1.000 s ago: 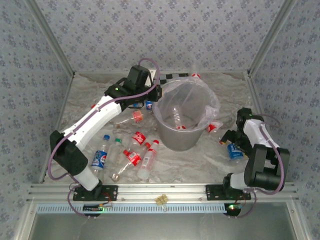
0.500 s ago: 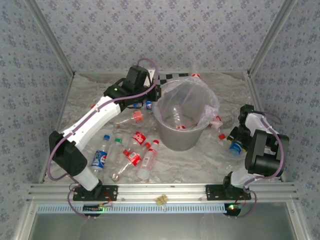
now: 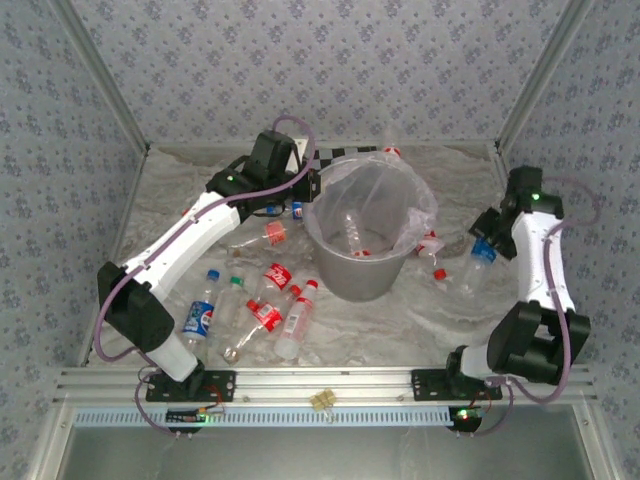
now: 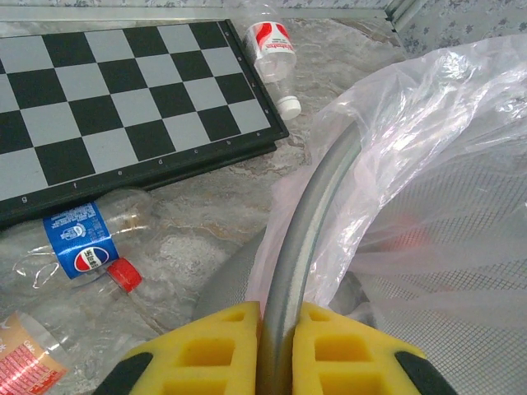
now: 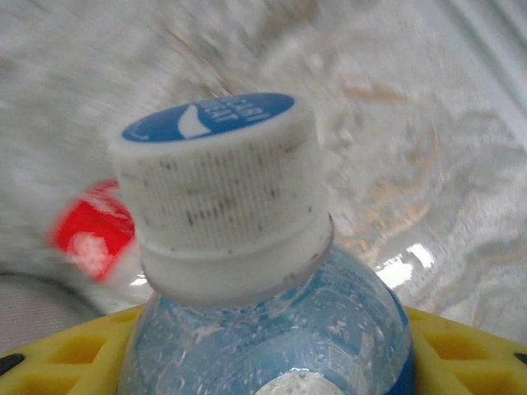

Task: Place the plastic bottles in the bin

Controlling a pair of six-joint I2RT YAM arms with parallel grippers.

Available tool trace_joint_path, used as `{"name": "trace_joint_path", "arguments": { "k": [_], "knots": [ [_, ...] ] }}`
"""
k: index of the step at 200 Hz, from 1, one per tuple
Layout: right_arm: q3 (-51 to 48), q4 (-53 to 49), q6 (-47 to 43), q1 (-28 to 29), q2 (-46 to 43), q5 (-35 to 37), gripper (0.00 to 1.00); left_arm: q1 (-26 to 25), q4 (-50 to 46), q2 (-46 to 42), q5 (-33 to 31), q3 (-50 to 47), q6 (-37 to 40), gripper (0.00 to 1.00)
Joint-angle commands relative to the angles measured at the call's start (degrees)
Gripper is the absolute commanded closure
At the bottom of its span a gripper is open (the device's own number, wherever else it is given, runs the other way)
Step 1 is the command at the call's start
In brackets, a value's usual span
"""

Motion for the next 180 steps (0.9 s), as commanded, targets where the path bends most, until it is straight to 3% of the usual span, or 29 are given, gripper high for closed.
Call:
{"name": "trace_joint_path", "arguments": {
  "k": [1, 43, 71, 91, 115, 140, 180],
  "knots": [
    [10.1, -5.4, -2.7, 0.2, -4.2, -3.7, 0.52, 0.4, 3.7, 0.6, -1.1, 0.7, 1.1, 0.98],
    [34.5, -10.6, -5.3, 5.3, -5.7, 5.5, 0.56, 0.5, 3.6, 0.3, -1.7, -0.1, 0.1, 0.99],
    [43.9, -8.6, -3.6, 9.3, -5.1, -2.8, 0.57, 0.4, 2.8, 0.7, -1.8, 0.6, 0.3, 0.99],
    [46.0, -4.0, 0.0, 14.8, -4.3, -10.2, 0.59, 0.0, 1.7, 1.5, -2.1, 1.6, 0.6, 0.99],
    [47.2, 0.2, 1.9, 23.9, -2.0, -11.6, 0.60, -0.3, 1.5, 1.7, -2.8, 1.8, 0.3, 0.99],
    [46.6, 3.2, 2.4, 33.4, 0.8, -10.3, 0.60, -0.7, 1.9, 1.8, -3.4, 1.7, -0.1, 0.99],
    [45.8, 2.8, -1.7, 44.3, 6.5, -1.1, 0.60, -1.1, 1.8, 1.7, -4.3, 2.2, -0.3, 0.99]
  ]
}}
